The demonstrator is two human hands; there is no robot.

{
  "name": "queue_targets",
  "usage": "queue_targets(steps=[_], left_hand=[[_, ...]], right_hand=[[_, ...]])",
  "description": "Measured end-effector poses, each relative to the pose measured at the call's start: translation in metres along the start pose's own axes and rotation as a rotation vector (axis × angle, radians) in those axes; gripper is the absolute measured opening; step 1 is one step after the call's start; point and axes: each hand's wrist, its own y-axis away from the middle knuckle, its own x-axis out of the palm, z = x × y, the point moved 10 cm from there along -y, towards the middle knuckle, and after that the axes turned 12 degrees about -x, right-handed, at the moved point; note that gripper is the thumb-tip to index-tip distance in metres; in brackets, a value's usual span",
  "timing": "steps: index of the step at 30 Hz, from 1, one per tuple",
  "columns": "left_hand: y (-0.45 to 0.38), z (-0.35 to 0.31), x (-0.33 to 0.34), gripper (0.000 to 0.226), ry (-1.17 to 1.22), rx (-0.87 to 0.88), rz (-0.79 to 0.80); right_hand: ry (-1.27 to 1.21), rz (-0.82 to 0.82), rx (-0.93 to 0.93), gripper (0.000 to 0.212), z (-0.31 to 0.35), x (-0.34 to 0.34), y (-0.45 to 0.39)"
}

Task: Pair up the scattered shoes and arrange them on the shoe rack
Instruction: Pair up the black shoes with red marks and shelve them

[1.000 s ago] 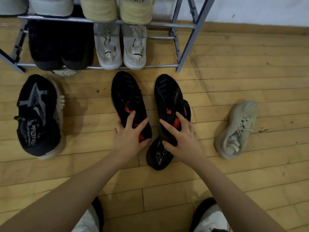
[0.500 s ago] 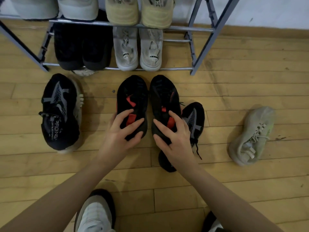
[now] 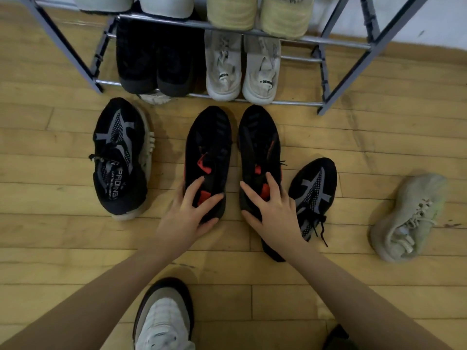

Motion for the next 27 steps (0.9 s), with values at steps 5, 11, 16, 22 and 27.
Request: queue_targets(steps=[5, 11, 16, 22, 27], left_hand=[[0.0, -0.006, 0.009, 0.063, -0.163, -0.041, -0.003], [-0.01, -0.005, 0.013, 0.07, -0.157, -0.092, 0.072], [-0.011, -0.002, 0.012, 0.064, -0.08, -0.099, 0.089], [-0.015, -0.011, -0.026, 0.052, 0.141, -0.141, -0.042], [-0.01, -0.029, -0.071, 0.053, 0.174, -0.12, -0.135]], right_hand=[[0.06, -0.025, -0.003, 0.072, 0.002, 0.001, -0.002], [0.135, 0.005, -0.039, 0.07, 0.004, 0.003, -0.001], [-0.019, 0.06, -0.01, 0.059, 0.0, 0.01, -0.007], [-0.119, -0.096, -0.011, 0.052, 0.003, -0.025, -0.002], [-0.13, -0.183, 0.007, 0.052, 0.008, -0.068, 0.014]])
